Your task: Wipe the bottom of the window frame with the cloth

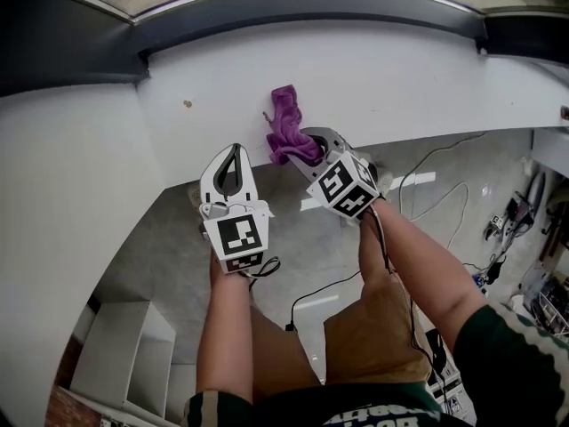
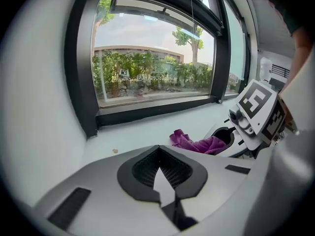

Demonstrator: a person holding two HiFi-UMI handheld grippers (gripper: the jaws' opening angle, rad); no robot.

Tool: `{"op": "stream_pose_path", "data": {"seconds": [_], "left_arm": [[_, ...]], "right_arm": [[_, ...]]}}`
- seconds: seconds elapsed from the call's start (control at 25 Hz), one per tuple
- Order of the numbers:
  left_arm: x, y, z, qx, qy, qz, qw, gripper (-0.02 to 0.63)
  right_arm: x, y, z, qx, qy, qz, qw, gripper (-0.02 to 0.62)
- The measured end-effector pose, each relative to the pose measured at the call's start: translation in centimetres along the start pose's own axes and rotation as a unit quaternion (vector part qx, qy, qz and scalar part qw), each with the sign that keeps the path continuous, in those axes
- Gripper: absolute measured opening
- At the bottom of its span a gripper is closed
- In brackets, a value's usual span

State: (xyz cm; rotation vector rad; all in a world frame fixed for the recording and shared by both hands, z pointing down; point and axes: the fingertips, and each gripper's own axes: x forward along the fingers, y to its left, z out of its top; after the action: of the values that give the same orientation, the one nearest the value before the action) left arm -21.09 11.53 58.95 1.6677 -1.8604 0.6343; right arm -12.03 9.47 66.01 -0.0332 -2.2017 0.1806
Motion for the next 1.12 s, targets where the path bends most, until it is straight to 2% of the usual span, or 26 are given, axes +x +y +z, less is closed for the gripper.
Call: {"op": "stream_pose_path", "data": {"seconds": [0.12,0.24,0.44,0.64,0.8,0.96,1.12], "left_arm": [[-2.2,4.0,-0.5,-0.006,-0.001,0.014,0.9999,0.005],[-3.5,6.4,-1.0,-0.013,-0.001,0.026,0.9996,0.005],[-5.1,8.5,-2.2,-0.020,0.005,0.039,0.9990,0.005],[-6.2,10.5,-3.2,-0.029,0.011,0.053,0.9981,0.005],[-6.6,11.5,-3.8,-0.036,0.014,0.061,0.9974,0.005],[-7.1,12.6,-4.2,-0.040,0.016,0.069,0.9967,0.005],[-7.7,13.5,-5.0,-0.048,0.024,0.079,0.9955,0.005]], "right_arm": [[2.0,2.9,3.9,-0.014,-0.003,0.014,1.000,0.126],[3.6,4.7,6.1,-0.025,-0.007,0.028,0.999,0.126],[5.8,6.8,8.1,-0.044,-0.011,0.048,0.998,0.126],[7.8,9.0,10.5,-0.088,-0.014,0.071,0.993,0.126],[9.5,10.8,12.5,-0.113,-0.021,0.098,0.989,0.126],[10.5,12.5,14.2,-0.109,-0.023,0.134,0.985,0.126],[11.1,14.7,15.7,-0.128,-0.034,0.171,0.976,0.126]]}}
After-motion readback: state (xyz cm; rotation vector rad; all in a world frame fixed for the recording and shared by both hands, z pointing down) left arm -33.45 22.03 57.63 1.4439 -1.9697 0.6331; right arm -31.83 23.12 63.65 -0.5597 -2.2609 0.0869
